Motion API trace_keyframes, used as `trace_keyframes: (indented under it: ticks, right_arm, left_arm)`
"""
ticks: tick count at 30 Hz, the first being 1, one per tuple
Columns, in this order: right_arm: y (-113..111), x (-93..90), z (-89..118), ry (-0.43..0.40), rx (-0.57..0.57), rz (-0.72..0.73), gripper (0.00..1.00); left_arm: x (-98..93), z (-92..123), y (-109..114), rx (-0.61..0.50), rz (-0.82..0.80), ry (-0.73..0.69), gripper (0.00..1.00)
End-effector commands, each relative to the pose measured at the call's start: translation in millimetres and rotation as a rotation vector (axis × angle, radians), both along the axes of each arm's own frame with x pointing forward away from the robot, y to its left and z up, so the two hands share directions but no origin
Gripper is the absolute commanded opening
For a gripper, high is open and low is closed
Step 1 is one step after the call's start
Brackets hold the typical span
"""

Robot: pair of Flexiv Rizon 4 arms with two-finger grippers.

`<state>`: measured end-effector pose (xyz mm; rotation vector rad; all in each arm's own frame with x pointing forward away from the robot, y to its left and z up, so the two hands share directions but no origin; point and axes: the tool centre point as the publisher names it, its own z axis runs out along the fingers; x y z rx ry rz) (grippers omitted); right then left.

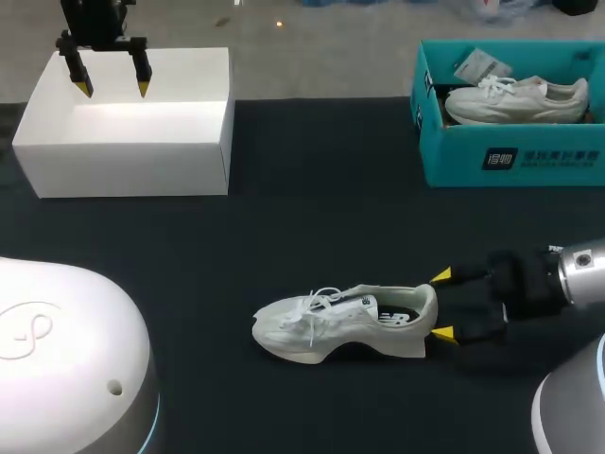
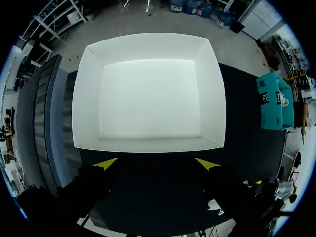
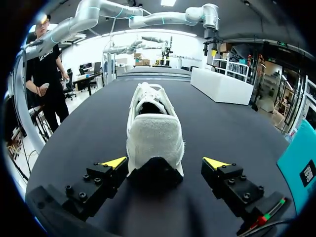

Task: Take the shoe out of the shoebox, open the shoe tongue, remove and reinsert the insole, then place the shoe into the shoebox

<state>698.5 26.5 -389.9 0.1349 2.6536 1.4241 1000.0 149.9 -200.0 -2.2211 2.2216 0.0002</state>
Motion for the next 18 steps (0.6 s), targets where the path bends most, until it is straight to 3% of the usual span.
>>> trace_keyframes:
  ticks: [1,18]
  right_arm:
    - [8.1,4.8,-6.5,0.015,-0.009,0.014,1.00]
    - [48.7,-7.9,-33.7,0.038,-0.023,0.063,1.00]
  left_arm:
    - [0.0,0.0,0.0,0.000,0.000,0.000,1.00]
    - [0.0,0.0,0.0,0.000,0.000,0.000,1.00]
